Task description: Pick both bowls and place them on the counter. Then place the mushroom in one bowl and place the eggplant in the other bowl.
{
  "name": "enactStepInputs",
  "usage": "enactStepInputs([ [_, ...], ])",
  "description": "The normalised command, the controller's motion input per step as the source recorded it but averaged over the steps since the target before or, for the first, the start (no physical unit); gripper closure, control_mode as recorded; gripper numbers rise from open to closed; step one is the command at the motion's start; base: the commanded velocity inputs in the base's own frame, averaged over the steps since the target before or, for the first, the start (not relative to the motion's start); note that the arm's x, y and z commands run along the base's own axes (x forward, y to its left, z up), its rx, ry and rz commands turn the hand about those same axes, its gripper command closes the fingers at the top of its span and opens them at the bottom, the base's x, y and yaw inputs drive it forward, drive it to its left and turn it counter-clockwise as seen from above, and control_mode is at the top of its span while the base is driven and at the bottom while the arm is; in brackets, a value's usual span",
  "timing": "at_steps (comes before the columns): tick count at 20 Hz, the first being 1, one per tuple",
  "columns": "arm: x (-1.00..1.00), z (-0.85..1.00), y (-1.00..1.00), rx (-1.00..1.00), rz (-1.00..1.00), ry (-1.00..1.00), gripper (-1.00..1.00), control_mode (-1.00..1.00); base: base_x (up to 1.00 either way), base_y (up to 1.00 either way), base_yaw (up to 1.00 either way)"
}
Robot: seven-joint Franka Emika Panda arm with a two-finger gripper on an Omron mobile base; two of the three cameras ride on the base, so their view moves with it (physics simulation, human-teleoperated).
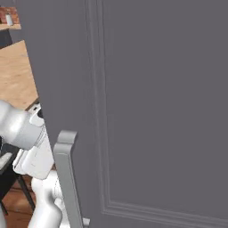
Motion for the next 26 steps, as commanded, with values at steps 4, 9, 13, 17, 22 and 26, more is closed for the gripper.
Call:
enactStepInputs([
  [4, 0.00, 0.00, 0.00, 0.00, 0.00, 0.00, 1.00, 1.00, -0.41, 0.41, 0.35],
  [9, 0.00, 0.00, 0.00, 0.00, 0.00, 0.00, 1.00, 1.00, -0.13, 0.66, 0.42],
  [13, 0.00, 0.00, 0.00, 0.00, 0.00, 0.00, 1.00, 1.00, -0.26, 0.34, 0.52],
  [17, 0.00, 0.00, 0.00, 0.00, 0.00, 0.00, 1.00, 1.00, -0.54, 0.01, 0.54],
  [22, 0.00, 0.00, 0.00, 0.00, 0.00, 0.00, 1.00, 1.00, -0.68, 0.27, 0.46],
  [26, 0.00, 0.00, 0.00, 0.00, 0.00, 0.00, 1.00, 1.00, -0.76, 0.46, 0.35],
])
